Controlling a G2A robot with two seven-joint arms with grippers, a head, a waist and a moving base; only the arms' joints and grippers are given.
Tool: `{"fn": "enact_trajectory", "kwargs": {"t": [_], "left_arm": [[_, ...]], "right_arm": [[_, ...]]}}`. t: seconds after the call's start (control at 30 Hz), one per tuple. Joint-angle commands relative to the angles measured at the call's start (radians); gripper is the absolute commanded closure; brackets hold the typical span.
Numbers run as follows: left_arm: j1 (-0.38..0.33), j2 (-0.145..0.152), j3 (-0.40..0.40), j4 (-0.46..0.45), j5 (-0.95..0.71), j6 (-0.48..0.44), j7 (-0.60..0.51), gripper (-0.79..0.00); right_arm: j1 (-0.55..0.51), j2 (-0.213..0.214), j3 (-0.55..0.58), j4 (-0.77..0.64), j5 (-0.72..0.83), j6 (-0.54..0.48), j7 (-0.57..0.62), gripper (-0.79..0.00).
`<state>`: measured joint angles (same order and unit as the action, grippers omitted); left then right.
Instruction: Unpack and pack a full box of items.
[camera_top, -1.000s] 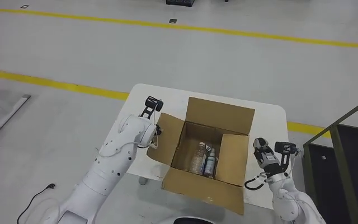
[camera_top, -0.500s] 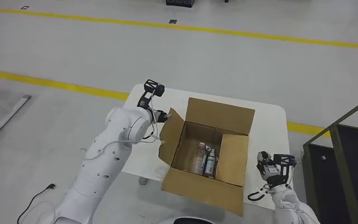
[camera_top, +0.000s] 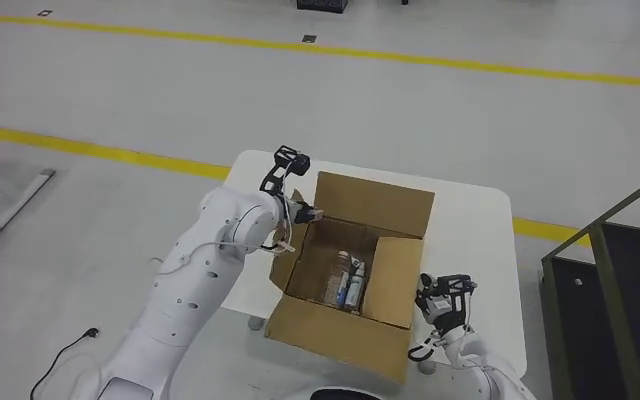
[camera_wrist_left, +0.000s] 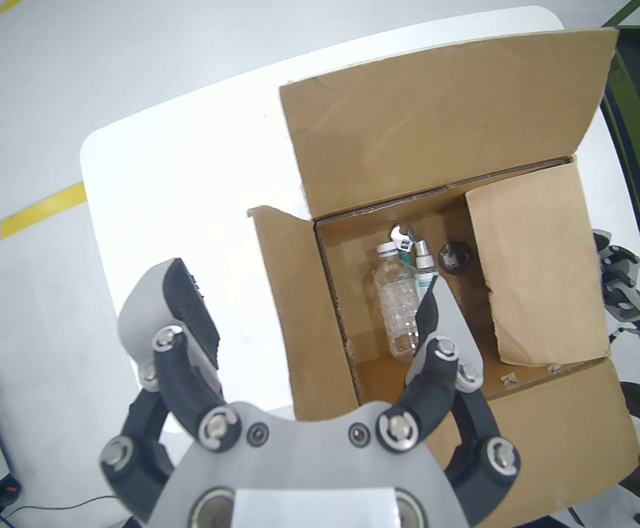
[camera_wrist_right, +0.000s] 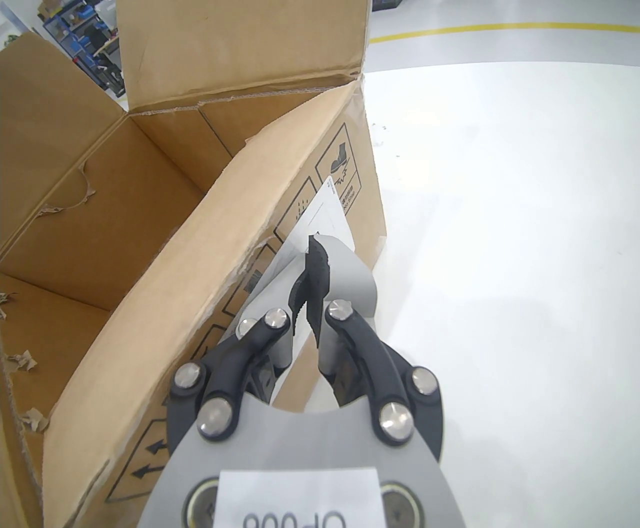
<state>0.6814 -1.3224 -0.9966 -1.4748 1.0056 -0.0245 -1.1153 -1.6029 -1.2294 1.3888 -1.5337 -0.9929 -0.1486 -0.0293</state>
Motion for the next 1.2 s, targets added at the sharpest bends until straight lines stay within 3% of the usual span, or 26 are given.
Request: {"fn": "enact_trajectory", "kwargs": {"t": [0.0, 0.2, 0.57, 0.73, 0.97, 1.03, 1.17], "left_arm": [[-0.007, -0.004, 0.007, 0.007, -0.023, -0.013, 0.008, -0.785], [-0.027, -0.015, 0.043, 0.028, -0.098, -0.099, 0.024, -0.785], [-0.027, -0.015, 0.043, 0.028, -0.098, -0.099, 0.024, -0.785], [0.012, -0.025, 0.040, 0.043, -0.246, -0.118, 0.100, -0.785], [0.000, -0.066, 0.133, 0.190, -0.508, -0.206, 0.125, -0.785], [-0.011, -0.079, 0.148, 0.241, -0.585, -0.193, 0.127, -0.785], [-0.012, -0.082, 0.152, 0.251, -0.600, -0.188, 0.127, -0.785]], "right_arm": [[0.012, -0.002, -0.011, 0.008, -0.003, 0.000, -0.001, 0.000], [0.023, -0.002, 0.001, 0.013, -0.002, 0.006, -0.015, 0.000], [-0.070, 0.018, 0.150, -0.150, -0.020, 0.008, 0.006, 0.000], [-0.096, 0.020, 0.168, -0.189, -0.028, 0.012, 0.019, 0.000], [-0.122, 0.022, 0.195, -0.239, -0.019, 0.008, 0.037, 0.000], [-0.128, 0.022, 0.200, -0.244, -0.018, 0.008, 0.038, 0.000], [-0.144, 0.021, 0.204, -0.252, -0.017, 0.012, 0.034, 0.000]]}}
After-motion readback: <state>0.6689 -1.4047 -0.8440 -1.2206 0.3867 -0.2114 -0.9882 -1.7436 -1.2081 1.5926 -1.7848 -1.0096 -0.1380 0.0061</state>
